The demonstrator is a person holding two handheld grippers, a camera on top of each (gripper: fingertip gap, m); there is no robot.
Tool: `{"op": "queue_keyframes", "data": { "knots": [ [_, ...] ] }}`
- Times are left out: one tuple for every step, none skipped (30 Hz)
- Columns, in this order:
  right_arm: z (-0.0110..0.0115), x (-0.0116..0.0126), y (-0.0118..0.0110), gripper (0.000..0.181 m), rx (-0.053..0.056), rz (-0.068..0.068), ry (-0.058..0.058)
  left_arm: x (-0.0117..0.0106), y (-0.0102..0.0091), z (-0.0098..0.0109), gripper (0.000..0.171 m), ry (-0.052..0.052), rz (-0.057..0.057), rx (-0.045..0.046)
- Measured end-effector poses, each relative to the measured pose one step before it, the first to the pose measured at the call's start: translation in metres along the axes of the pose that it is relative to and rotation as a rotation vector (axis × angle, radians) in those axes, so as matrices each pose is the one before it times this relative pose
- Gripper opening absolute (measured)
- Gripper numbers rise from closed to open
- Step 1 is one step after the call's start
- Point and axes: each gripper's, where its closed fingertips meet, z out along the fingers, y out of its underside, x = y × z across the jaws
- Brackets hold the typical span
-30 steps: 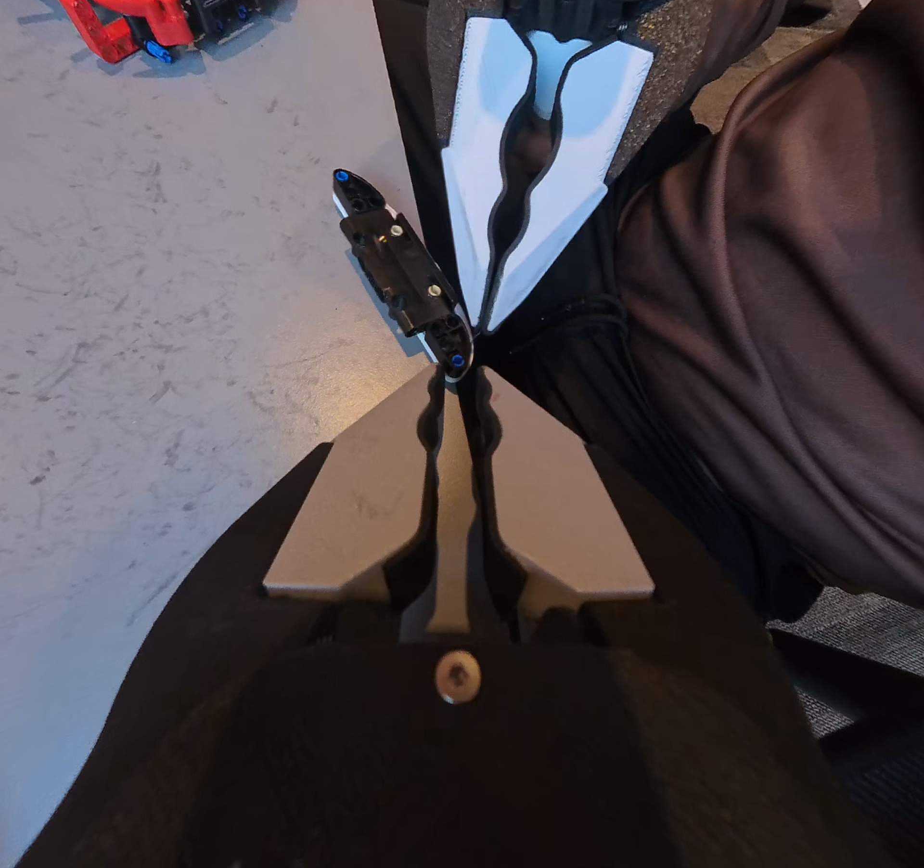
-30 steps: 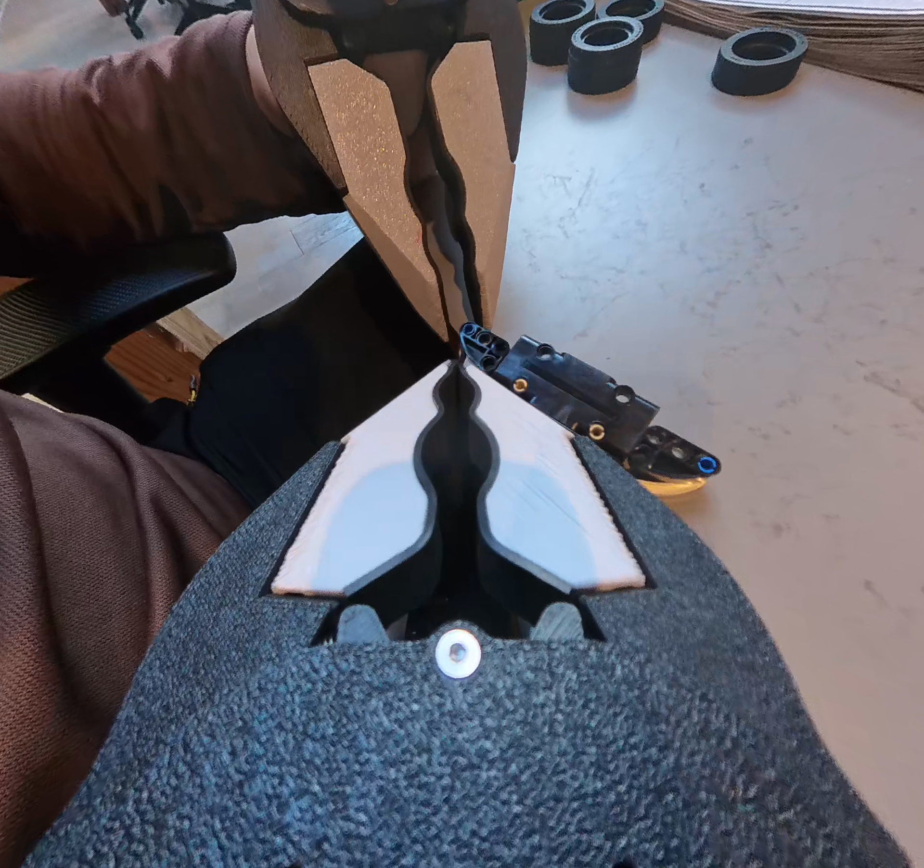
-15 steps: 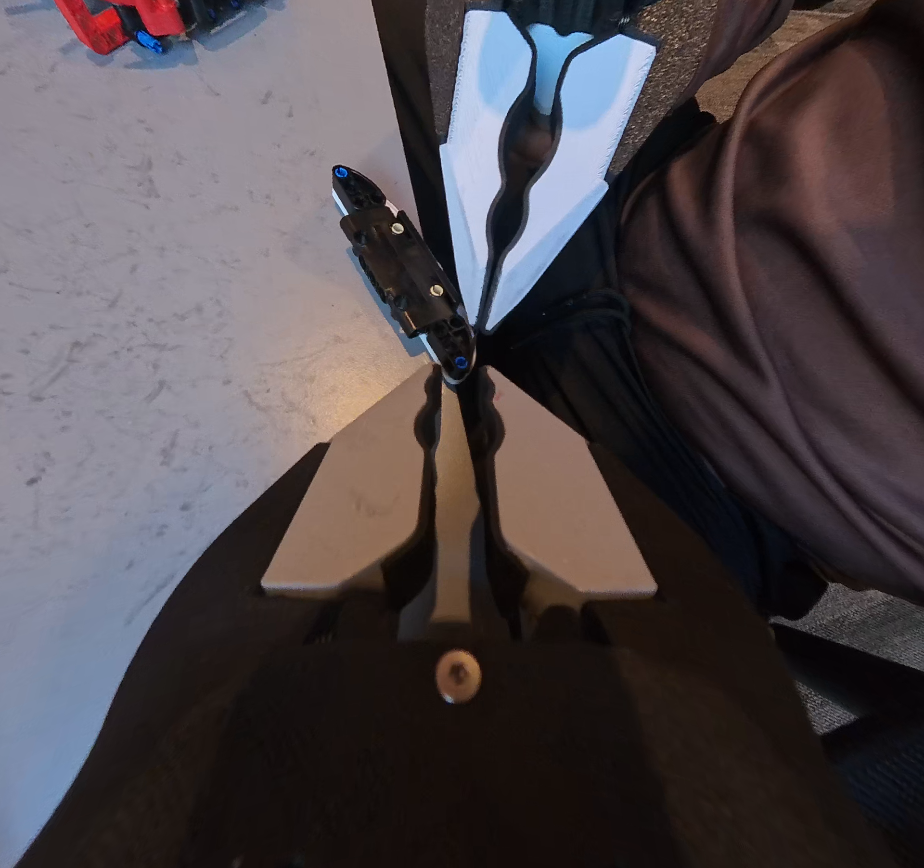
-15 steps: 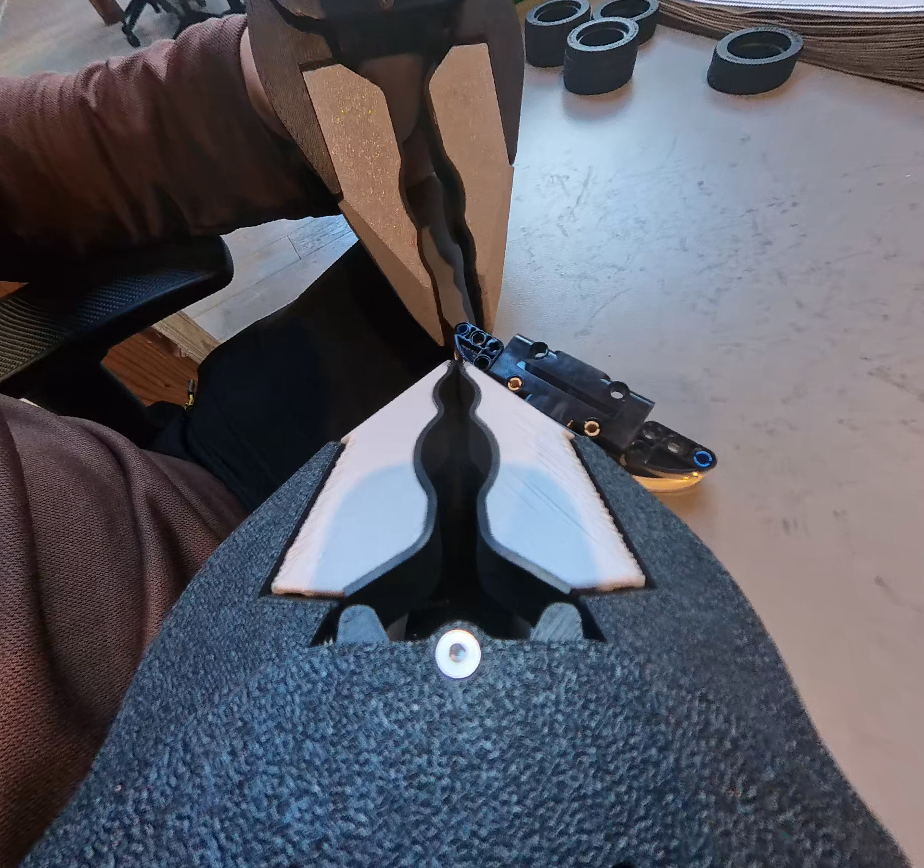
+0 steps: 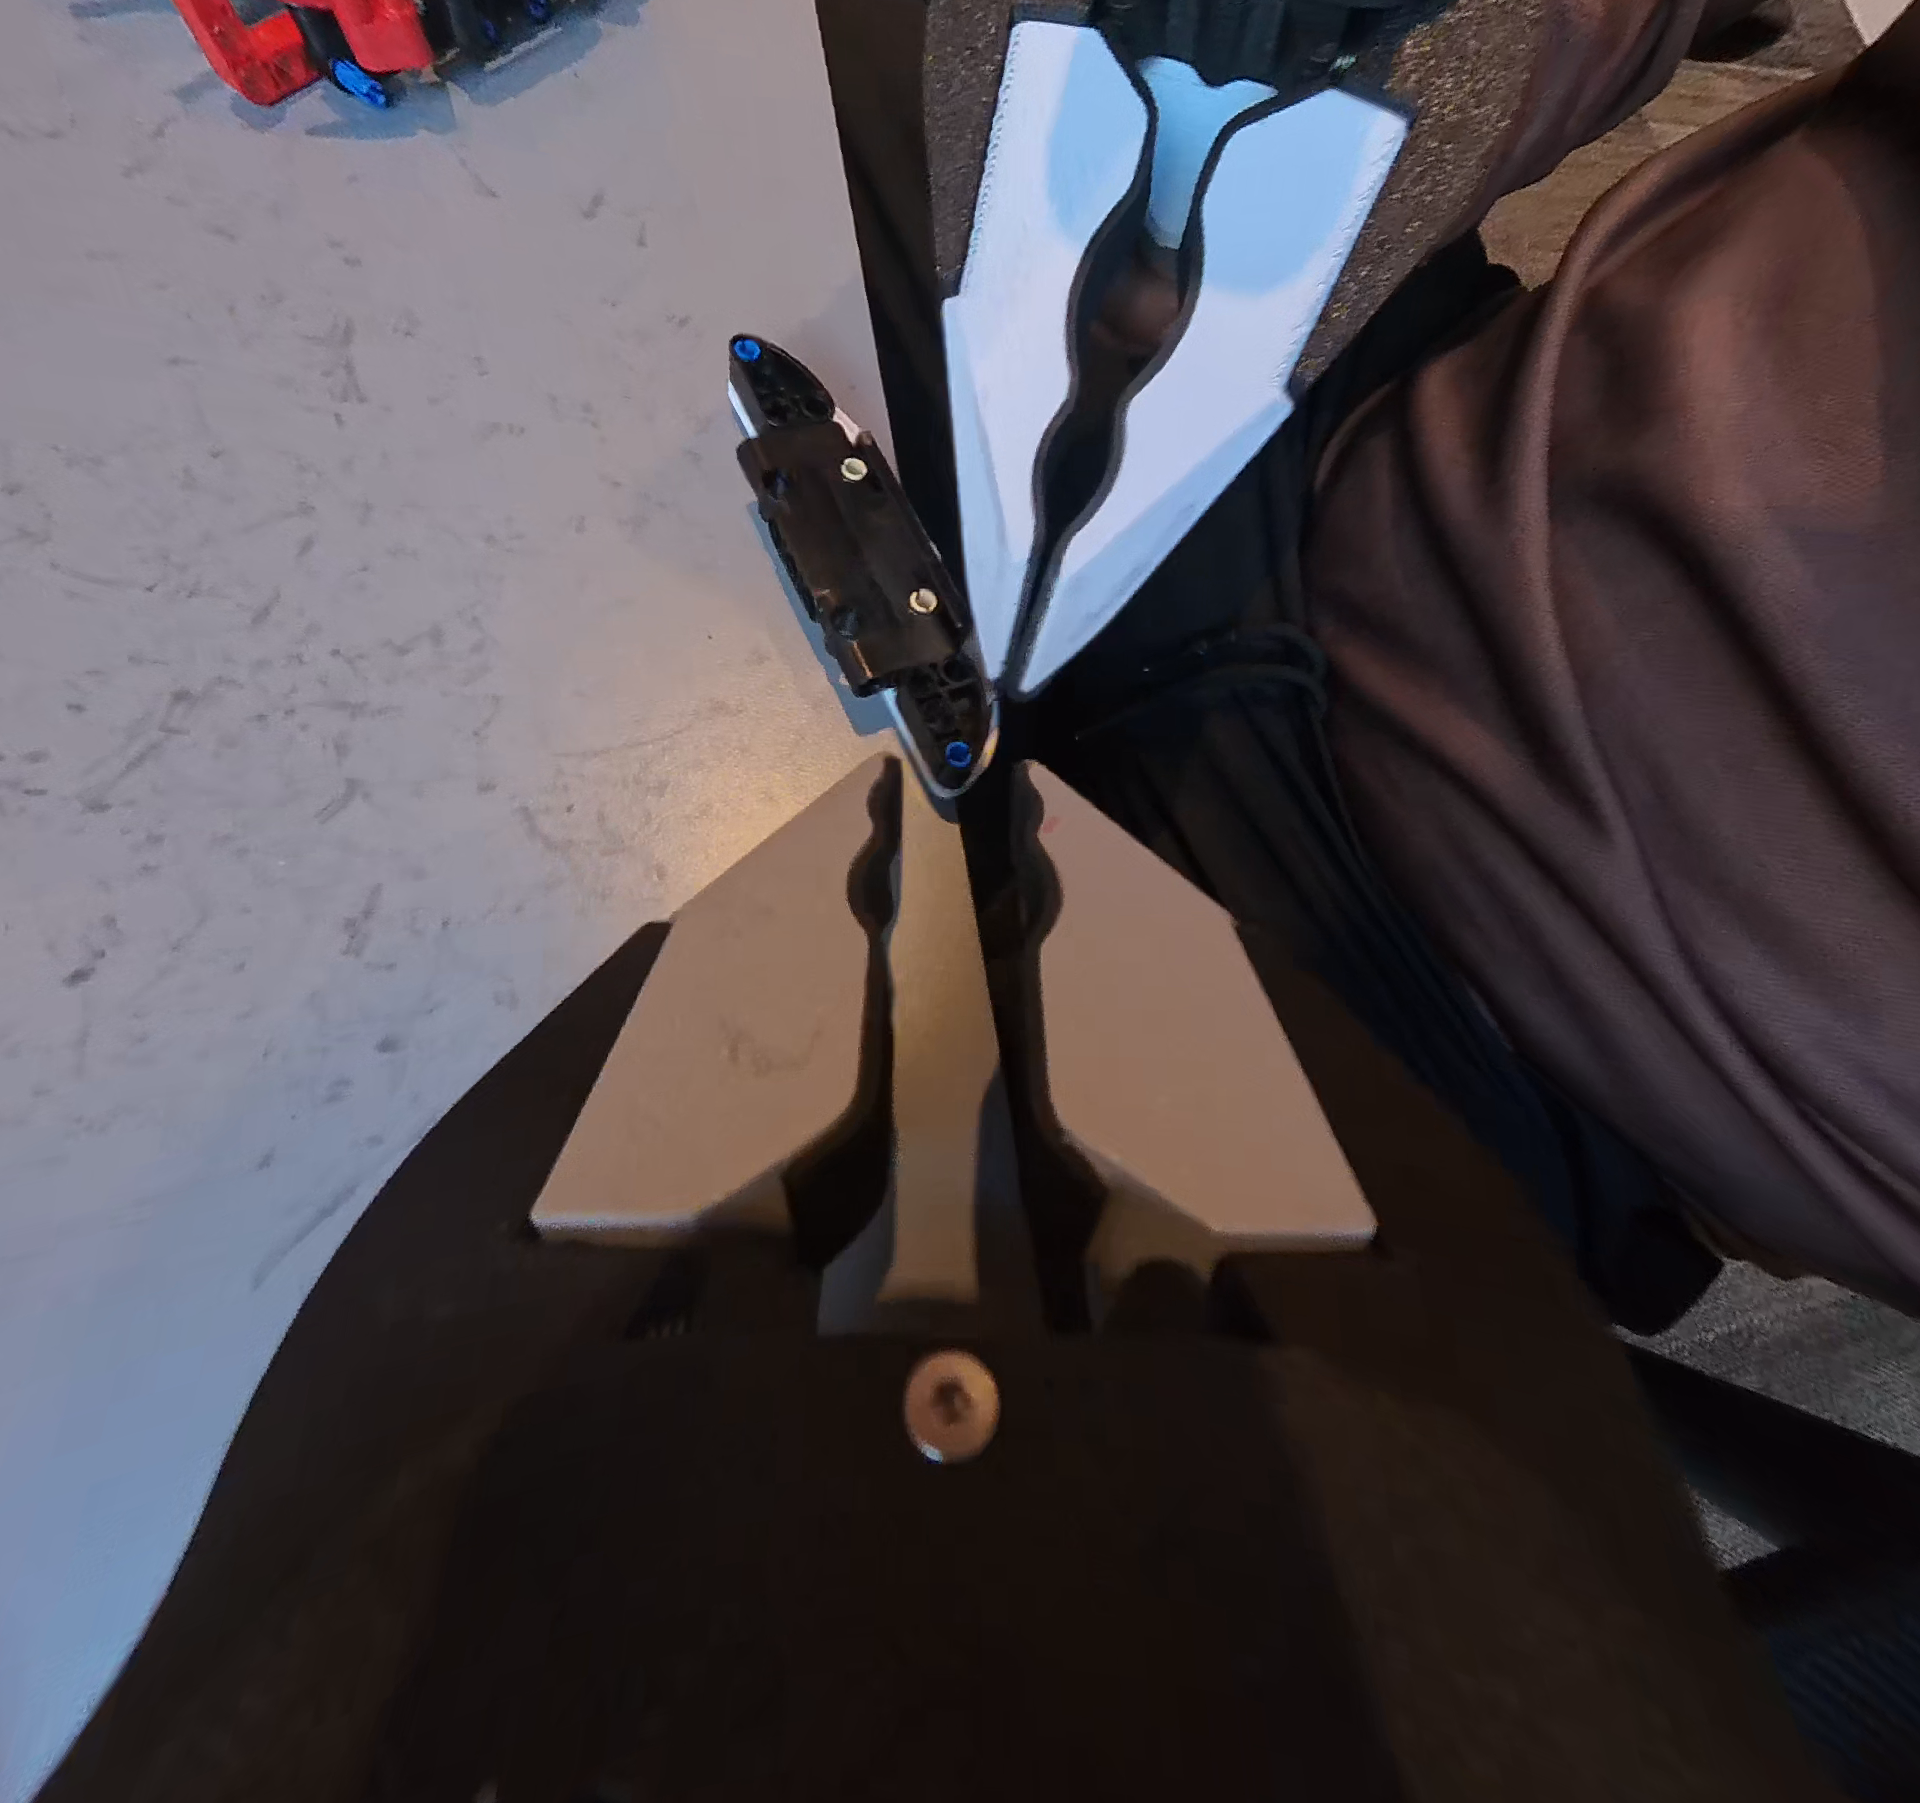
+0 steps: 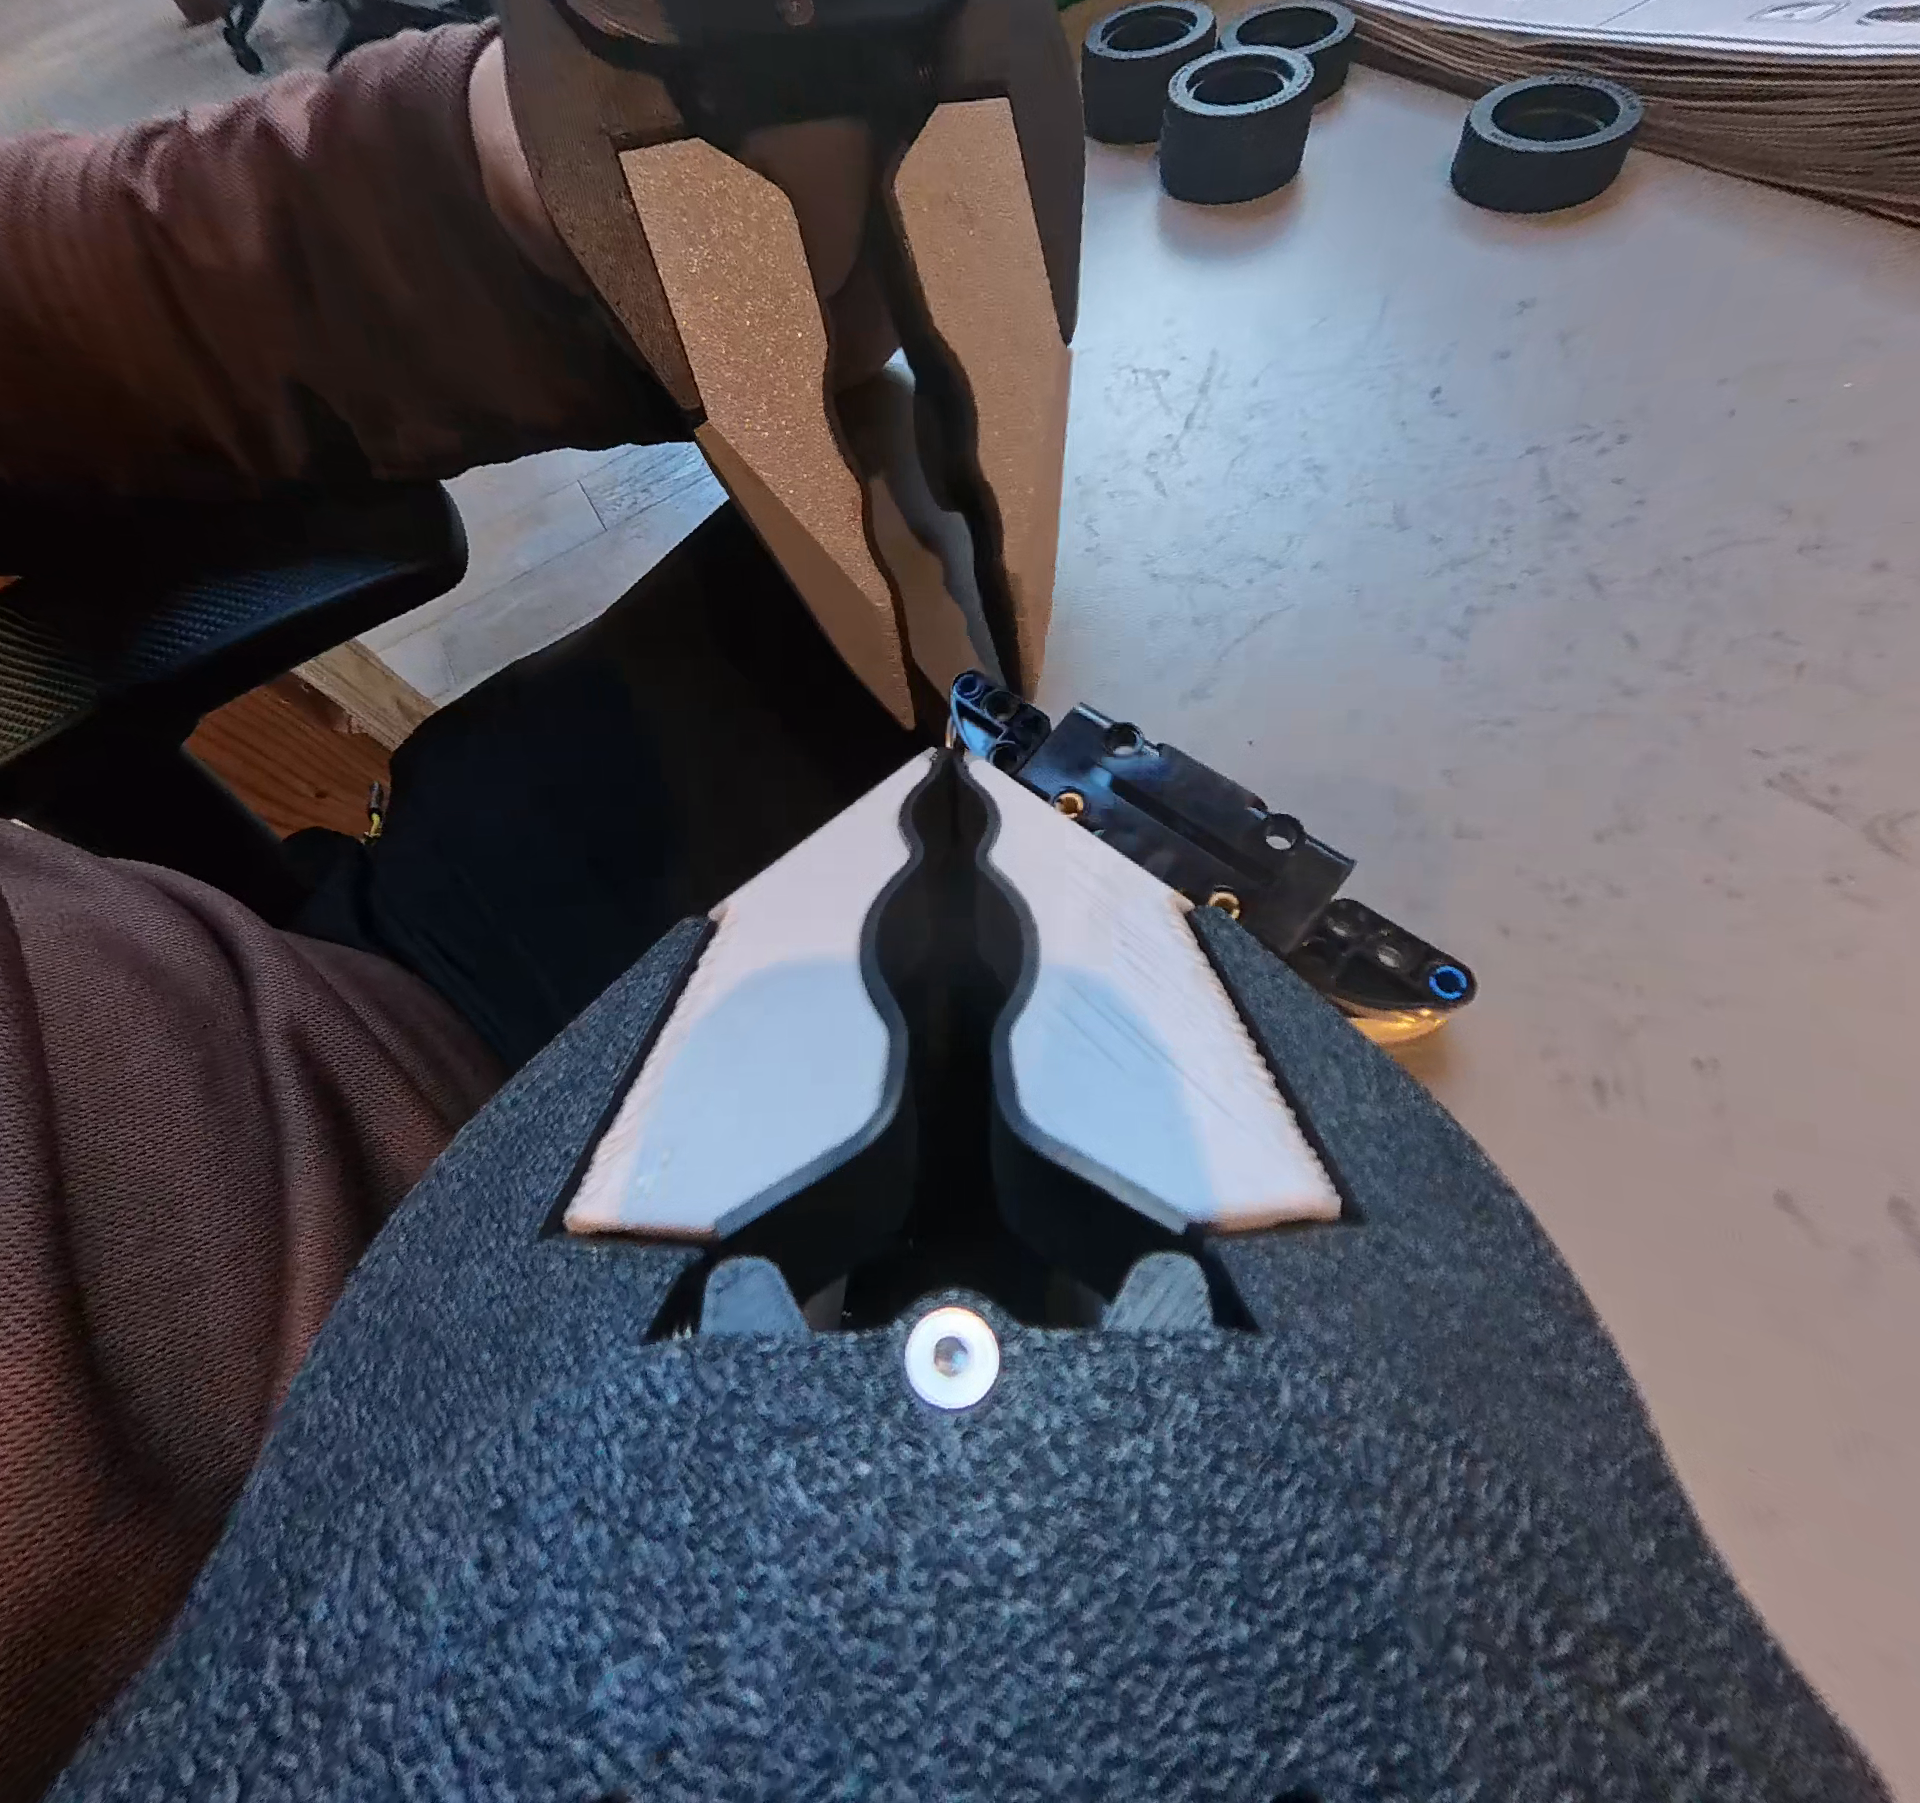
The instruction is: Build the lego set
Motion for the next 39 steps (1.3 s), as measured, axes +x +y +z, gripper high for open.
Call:
{"op": "queue_keyframes", "data": {
  "knots": [
    [-0.00074, -0.00195, -0.00198, 0.000, 0.0103, 0.0101, -0.0176, -0.00078, -0.00032, -0.00031, 0.019, -0.0035, -0.0041, 0.00239],
    [-0.00069, -0.00165, -0.00218, 0.000, 0.0105, 0.0164, -0.0193, -0.00038, -0.00008, -0.00002, 0.019, -0.0023, -0.0007, 0.00090],
    [-0.00072, -0.00005, -0.00161, 0.000, 0.0078, 0.0177, -0.0111, -0.00037, -0.00003, -0.00007, 0.018, -0.0047, 0.0016, 0.00060],
    [-0.00070, 0.00089, -0.00118, 0.000, 0.0064, 0.0166, -0.0077, -0.00059, 0.00030, 0.00024, 0.018, -0.0086, 0.0025, -0.00249],
    [-0.00103, 0.00139, -0.00150, 0.000, 0.0087, 0.0164, -0.0056, 0.00006, 0.00059, 0.00047, 0.018, -0.0066, 0.0027, -0.00447],
    [-0.00161, 0.00146, -0.00236, 0.000, 0.0113, 0.0170, -0.0068, 0.00110, 0.00043, 0.00025, 0.017, -0.0015, 0.0025, -0.00269],
    [-0.00193, 0.00090, -0.00358, 0.000, 0.0121, 0.0186, -0.0127, 0.00056, -0.00006, -0.00031, 0.018, -0.0056, 0.0007, 0.00277],
    [-0.00260, 0.00082, -0.00525, 0.000, 0.0143, 0.0201, -0.0163, -0.00102, -0.00117, -0.00126, 0.019, -0.0131, -0.0029, 0.01156],
    [-0.00312, 0.00106, -0.00662, 0.000, 0.0179, 0.0245, -0.0179, -0.00215, -0.00216, -0.00210, 0.021, -0.0165, -0.0085, 0.02009],
    [-0.00295, 0.00060, -0.00720, 0.000, 0.0187, 0.0312, -0.0252, -0.00379, -0.00302, -0.00250, 0.024, -0.0208, -0.0151, 0.02547],
    [-0.00247, -0.00013, -0.00674, 0.000, 0.0146, 0.0379, -0.0333, -0.00526, -0.00363, -0.00249, 0.028, -0.0250, -0.0227, 0.02840],
    [-0.00222, 0.00022, -0.00633, 0.000, 0.0146, 0.0411, -0.0313, -0.00605, -0.00551, -0.00220, 0.036, -0.0279, -0.0271, 0.03705],
    [-0.00221, 0.00075, -0.00651, 0.000, 0.0195, 0.0410, -0.0278, -0.00512, -0.00755, -0.00177, 0.043, -0.0247, -0.0246, 0.04670],
    [-0.00182, 0.00074, -0.00622, 0.000, 0.0205, 0.0439, -0.0290, -0.00277, -0.00869, -0.00136, 0.051, -0.0143, -0.0131, 0.05261],
    [-0.00132, 0.00007, -0.00473, 0.000, 0.0133, 0.0497, -0.0343, -0.00132, -0.00827, -0.00134, 0.053, -0.0085, 0.0020, 0.05042],
    [-0.00098, -0.00029, -0.00347, 0.000, 0.0067, 0.0514, -0.0367, -0.00156, -0.00590, -0.00084, 0.053, -0.0100, 0.0160, 0.03527],
    [-0.00122, 0.00010, -0.00297, 0.000, 0.0061, 0.0485, -0.0306, -0.00226, -0.00271, -0.00023, 0.053, -0.0096, 0.0248, 0.01338],
    [-0.00149, 0.00010, -0.00251, 0.000, 0.0064, 0.0414, -0.0260, -0.00064, -0.00032, 0.00024, 0.052, 0.0056, 0.0293, -0.00265],
    [-0.00147, -0.00032, -0.00189, 0.000, 0.0033, 0.0339, -0.0237, -0.00016, 0.00043, 0.00045, 0.050, 0.0102, 0.0276, -0.00669],
    [-0.00158, 0.00011, -0.00126, 0.000, 0.0014, 0.0251, -0.0144, -0.00053, -0.00050, 0.00061, 0.049, 0.0050, 0.0233, -0.00397],
    [-0.00160, 0.00088, -0.00097, 0.000, 0.0017, 0.0155, -0.0044, 0.00193, -0.00201, 0.00083, 0.048, 0.0153, 0.0265, 0.00339],
    [-0.00136, 0.00091, -0.00028, 0.000, -0.0019, 0.0081, 0.0002, 0.00105, -0.00275, 0.00079, 0.048, 0.0073, 0.0272, 0.00405],
    [-0.00115, 0.00037, -0.00006, 0.000, -0.0030, 0.0038, 0.0003, 0.00013, -0.00352, 0.00115, 0.048, 0.0017, 0.0236, 0.00521],
    [-0.00095, -0.00025, -0.00036, 0.000, -0.0002, 0.0029, -0.0031, 0.00079, -0.00381, 0.00166, 0.048, 0.0080, 0.0205, 0.00768],
    [-0.00087, -0.00060, -0.00070, 0.000, 0.0011, 0.0045, -0.0057, 0.00037, -0.00304, 0.00224, 0.048, 0.0091, 0.0182, 0.00258],
    [-0.00064, -0.00063, -0.00064, 0.000, 0.0002, 0.0061, -0.0070, -0.00066, -0.00169, 0.00276, 0.046, 0.0061, 0.0142, -0.00152],
    [-0.00048, -0.00032, -0.00035, 0.000, -0.0006, 0.0050, -0.0060, -0.00031, -0.00088, 0.00337, 0.043, 0.0084, 0.0102, -0.00223],
    [-0.00055, 0.00032, -0.00029, 0.000, 0.0009, 0.0012, -0.0010, 0.00129, -0.00056, 0.00352, 0.039, 0.0175, 0.0109, -0.00001],
    [-0.00029, 0.00053, -0.00002, 0.000, 0.0002, 0.0010, -0.0003, 0.00073, -0.00020, 0.00349, 0.035, 0.0109, 0.0107, -0.00042],
    [-0.00020, -0.00008, 0.00039, 0.000, -0.0016, 0.0044, -0.0047, 0.00044, -0.00004, 0.00314, 0.030, 0.0068, 0.0115, -0.00173],
    [-0.00020, -0.00031, 0.00017, 0.000, -0.0001, 0.0060, -0.0065, 0.00105, -0.00056, 0.00250, 0.023, 0.0072, 0.0150, 0.00296],
    [-0.00036, -0.00021, -0.00007, 0.000, 0.0019, 0.0046, -0.0054, 0.00054, -0.00100, 0.00162, 0.014, 0.0010, 0.0158, 0.00614],
    [-0.00048, -0.00045, -0.00024, 0.000, 0.0019, 0.0038, -0.0058, 0.00077, -0.00085, 0.00111, 0.010, 0.0024, 0.0148, 0.00669],
    [-0.00065, -0.00060, -0.00013, 0.000, 0.0008, 0.0034, -0.0055, 0.00071, 0.00000, 0.00088, 0.010, 0.0030, 0.0072, 0.00358],
    [-0.00042, -0.00014, 0.00039, 0.000, -0.0031, -0.0006, -0.0007, 0.00016, 0.00019, 0.00056, 0.010, 0.0002, 0.0009, 0.00280],
    [-0.00013, -0.00005, 0.00098, 0.000, -0.0063, -0.0031, 0.0004, -0.00041, 0.00060, 0.00027, 0.010, -0.0048, 0.0020, 0.00101],
    [-0.00020, -0.00062, 0.00059, 0.000, -0.0044, -0.0019, -0.0028, -0.00016, 0.00037, 0.00038, 0.010, -0.0082, 0.0088, 0.00201],
    [-0.00025, -0.00213, 0.00031, 0.000, -0.0034, -0.0010, -0.0130, -0.00017, 0.00038, 0.00052, 0.010, -0.0108, 0.0121, -0.00173],
    [-0.00013, -0.00339, 0.00006, 0.000, -0.0032, -0.0039, -0.0177, 0.00065, 0.00058, 0.00080, 0.010, -0.0083, 0.0145, -0.00497]
  ]
}}
